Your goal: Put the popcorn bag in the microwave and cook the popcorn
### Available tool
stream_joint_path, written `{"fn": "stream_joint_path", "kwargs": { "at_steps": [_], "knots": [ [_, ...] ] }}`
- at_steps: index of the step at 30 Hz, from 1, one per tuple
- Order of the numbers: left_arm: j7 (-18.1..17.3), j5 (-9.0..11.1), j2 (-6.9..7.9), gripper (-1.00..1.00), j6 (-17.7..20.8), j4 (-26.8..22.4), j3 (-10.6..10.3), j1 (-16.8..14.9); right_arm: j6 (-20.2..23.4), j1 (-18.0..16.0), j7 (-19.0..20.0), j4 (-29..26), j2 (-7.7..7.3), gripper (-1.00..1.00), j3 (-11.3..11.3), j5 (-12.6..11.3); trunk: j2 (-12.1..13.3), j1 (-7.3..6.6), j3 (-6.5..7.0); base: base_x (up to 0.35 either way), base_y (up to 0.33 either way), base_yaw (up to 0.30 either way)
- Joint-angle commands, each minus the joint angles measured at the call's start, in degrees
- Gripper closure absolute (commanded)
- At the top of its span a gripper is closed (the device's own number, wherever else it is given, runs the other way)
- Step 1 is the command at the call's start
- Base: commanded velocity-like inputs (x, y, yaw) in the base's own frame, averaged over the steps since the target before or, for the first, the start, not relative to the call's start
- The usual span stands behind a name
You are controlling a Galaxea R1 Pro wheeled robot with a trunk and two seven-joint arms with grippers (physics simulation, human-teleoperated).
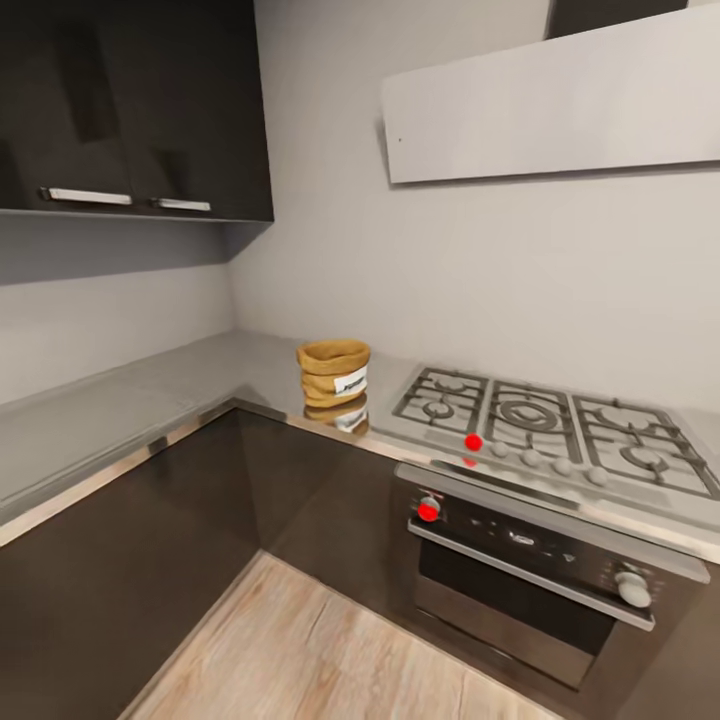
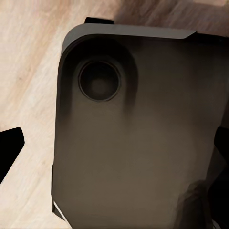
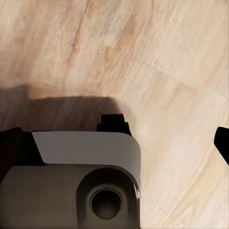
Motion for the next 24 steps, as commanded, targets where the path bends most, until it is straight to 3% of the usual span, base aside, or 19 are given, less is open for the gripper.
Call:
{"fn": "stream_joint_path", "kwargs": {
  "at_steps": [1, 24],
  "knots": [
    [-0.01, 0.58, -0.02, -1.00, -0.04, -0.06, 0.11, 0.00, 0.04, -0.08, -0.09, 0.12, -0.08, -1.00, -0.45, 0.60, -0.02, 0.03, -0.05, 0.321, 0.147, 0.000],
    [-0.01, 0.56, -0.03, -1.00, -0.05, -0.15, 0.10, 0.00, 0.00, -0.08, -0.13, 0.12, -0.18, -1.00, -0.46, 0.58, -0.02, 0.03, -0.05, 0.293, 0.203, 0.000]
  ]
}}
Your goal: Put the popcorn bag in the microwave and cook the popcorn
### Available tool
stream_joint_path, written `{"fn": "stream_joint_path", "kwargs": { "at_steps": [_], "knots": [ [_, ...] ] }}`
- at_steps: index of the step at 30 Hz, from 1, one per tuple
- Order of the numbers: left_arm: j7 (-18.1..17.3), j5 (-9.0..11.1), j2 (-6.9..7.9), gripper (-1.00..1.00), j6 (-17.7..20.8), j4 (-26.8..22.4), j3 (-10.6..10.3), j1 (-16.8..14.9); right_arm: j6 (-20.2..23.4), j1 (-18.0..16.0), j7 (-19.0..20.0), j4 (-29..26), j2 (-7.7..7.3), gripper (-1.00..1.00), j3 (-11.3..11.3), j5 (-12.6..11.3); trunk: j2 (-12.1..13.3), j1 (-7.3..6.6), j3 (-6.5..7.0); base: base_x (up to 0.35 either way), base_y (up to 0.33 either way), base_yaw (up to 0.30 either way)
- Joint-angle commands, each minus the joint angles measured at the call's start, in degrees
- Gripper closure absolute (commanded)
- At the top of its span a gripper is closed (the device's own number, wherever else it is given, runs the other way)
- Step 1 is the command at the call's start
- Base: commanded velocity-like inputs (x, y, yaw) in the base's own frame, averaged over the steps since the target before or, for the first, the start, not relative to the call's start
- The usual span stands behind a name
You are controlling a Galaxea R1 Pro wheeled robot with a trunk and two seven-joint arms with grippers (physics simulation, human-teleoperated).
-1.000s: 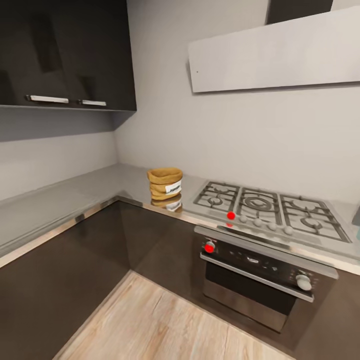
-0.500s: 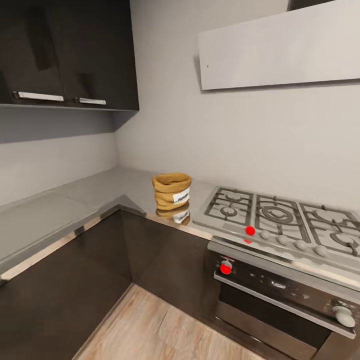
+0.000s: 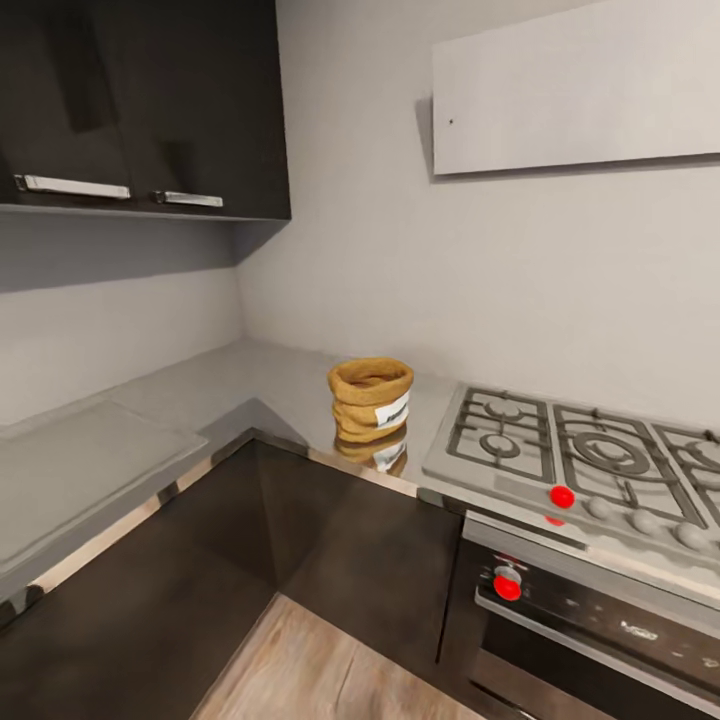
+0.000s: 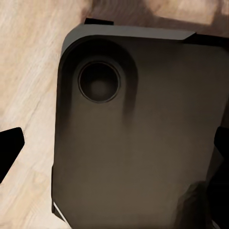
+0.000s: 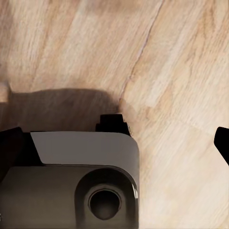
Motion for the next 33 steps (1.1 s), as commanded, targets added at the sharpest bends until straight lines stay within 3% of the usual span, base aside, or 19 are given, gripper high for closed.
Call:
{"fn": "stream_joint_path", "kwargs": {
  "at_steps": [1, 20, 33],
  "knots": [
    [-0.01, 0.59, -0.03, -1.00, -0.03, -0.05, 0.12, 0.02, 0.07, -0.08, -0.16, 0.13, 0.00, -1.00, -0.45, 0.57, -0.03, 0.02, -0.05, 0.145, 0.212, -0.022],
    [0.08, 0.60, -0.09, -1.00, -0.03, -0.13, 0.20, 0.02, 0.68, -0.08, -0.33, 0.13, 0.16, -1.00, -0.53, 0.53, -0.03, 0.02, -0.05, 0.016, 0.128, -0.225],
    [0.08, 0.60, -0.06, -1.00, -0.03, -0.06, 0.20, 0.05, 0.68, -0.08, -0.32, 0.13, 0.22, -1.00, -0.53, 0.53, -0.03, 0.02, -0.05, 0.000, 0.010, -0.239]
  ]
}}
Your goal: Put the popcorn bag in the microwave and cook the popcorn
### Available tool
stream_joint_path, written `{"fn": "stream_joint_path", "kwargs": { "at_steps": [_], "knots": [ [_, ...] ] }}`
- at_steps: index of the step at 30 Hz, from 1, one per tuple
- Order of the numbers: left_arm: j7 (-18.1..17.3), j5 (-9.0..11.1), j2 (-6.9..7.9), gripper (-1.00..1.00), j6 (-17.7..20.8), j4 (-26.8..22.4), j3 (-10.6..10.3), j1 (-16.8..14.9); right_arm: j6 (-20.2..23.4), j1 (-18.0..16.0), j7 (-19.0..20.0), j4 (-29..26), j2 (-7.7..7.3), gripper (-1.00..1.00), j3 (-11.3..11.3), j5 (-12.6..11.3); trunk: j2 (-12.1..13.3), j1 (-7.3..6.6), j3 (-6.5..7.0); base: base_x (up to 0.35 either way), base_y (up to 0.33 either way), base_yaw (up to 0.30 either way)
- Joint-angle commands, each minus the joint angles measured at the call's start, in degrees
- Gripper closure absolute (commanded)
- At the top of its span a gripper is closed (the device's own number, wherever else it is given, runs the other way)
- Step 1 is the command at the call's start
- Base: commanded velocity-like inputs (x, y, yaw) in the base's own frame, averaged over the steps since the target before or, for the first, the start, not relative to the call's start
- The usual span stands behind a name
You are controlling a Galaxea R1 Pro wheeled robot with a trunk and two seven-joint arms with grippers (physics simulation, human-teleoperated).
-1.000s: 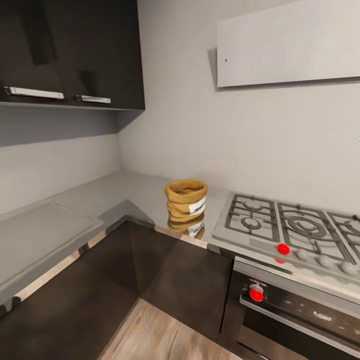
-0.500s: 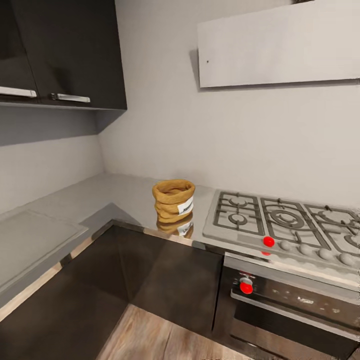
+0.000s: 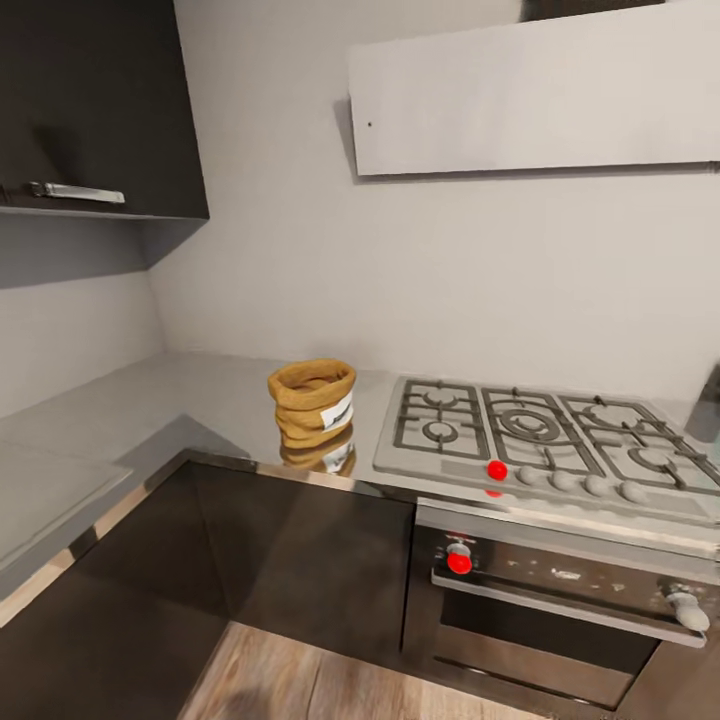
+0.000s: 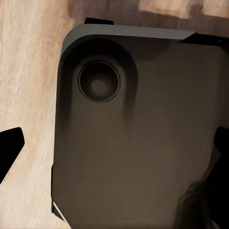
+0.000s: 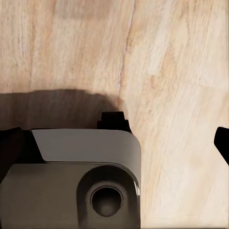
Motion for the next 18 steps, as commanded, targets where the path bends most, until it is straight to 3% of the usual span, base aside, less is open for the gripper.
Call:
{"fn": "stream_joint_path", "kwargs": {
  "at_steps": [1, 18],
  "knots": [
    [0.00, 0.58, 0.01, -1.00, -0.02, -0.07, 0.12, 0.00, 0.08, -0.08, -0.13, 0.12, -0.09, -1.00, -0.44, 0.60, -0.03, 0.00, -0.05, 0.000, 0.000, -0.078],
    [0.00, 0.67, 0.04, -1.00, 0.05, -0.06, 0.21, -0.01, -0.45, -0.07, 0.07, 0.12, -0.49, -1.00, -0.27, 0.91, -0.03, 0.00, -0.05, 0.000, 0.023, -0.007]
  ]
}}
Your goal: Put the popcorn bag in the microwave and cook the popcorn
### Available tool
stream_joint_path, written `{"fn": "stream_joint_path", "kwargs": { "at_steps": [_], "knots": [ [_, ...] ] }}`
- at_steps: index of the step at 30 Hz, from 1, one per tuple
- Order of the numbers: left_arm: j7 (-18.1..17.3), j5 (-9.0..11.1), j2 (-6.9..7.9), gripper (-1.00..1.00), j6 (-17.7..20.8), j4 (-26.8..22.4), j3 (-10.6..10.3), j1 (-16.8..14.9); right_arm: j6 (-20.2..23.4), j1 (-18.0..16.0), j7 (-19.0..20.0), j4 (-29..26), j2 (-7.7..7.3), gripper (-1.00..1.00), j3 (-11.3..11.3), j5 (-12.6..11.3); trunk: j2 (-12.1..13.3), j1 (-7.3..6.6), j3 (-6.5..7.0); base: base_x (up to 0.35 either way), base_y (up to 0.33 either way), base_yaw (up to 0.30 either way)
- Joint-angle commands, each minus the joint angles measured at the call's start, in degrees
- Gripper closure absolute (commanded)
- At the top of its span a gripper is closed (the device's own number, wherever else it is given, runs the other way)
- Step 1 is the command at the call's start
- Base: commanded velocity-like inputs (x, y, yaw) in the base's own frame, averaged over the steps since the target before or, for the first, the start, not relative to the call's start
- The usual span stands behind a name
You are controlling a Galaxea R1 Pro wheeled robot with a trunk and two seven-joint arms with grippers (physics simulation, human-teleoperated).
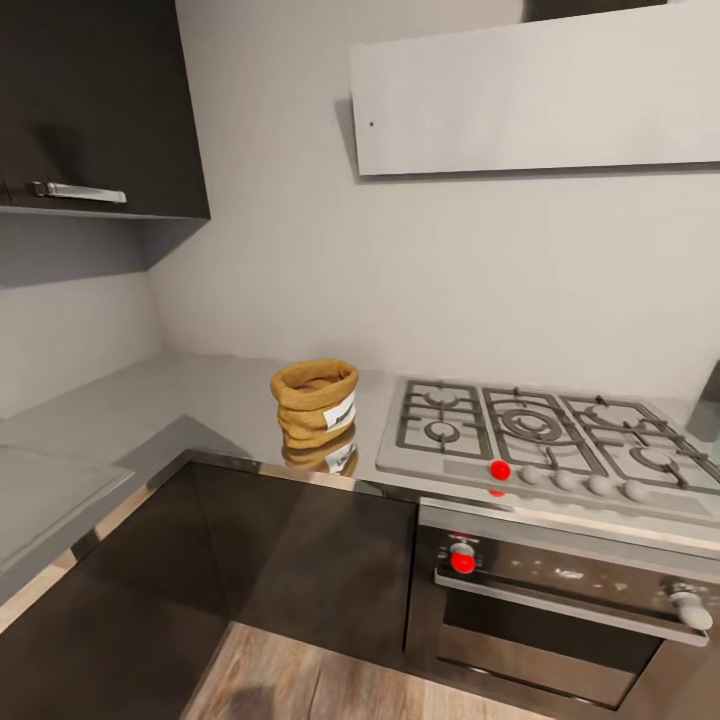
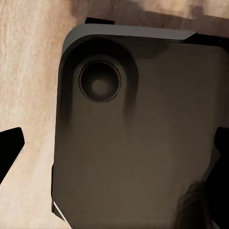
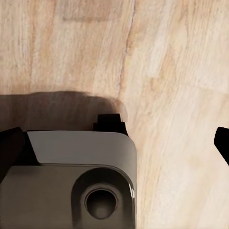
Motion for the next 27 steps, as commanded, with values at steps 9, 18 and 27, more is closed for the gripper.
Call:
{"fn": "stream_joint_path", "kwargs": {
  "at_steps": [9, 18, 27],
  "knots": [
    [0.00, 0.58, -0.02, -1.00, -0.02, -0.06, 0.13, -0.01, 0.14, -0.09, -0.12, 0.12, 0.22, -1.00, -0.46, 0.55, -0.03, 0.00, -0.05, 0.000, 0.273, 0.000],
    [0.00, 0.58, -0.02, -1.00, -0.02, -0.07, 0.13, -0.01, 0.00, -0.09, -0.16, 0.12, 0.02, -1.00, -0.46, 0.60, -0.03, 0.00, -0.05, 0.000, 0.285, 0.000],
    [0.53, 1.14, -0.10, -1.00, -0.03, -0.13, 0.27, 0.01, 0.06, -0.09, -0.12, 0.11, -0.06, -1.00, -0.46, 0.64, -0.03, 0.00, -0.05, 0.000, 0.031, 0.000]
  ]
}}
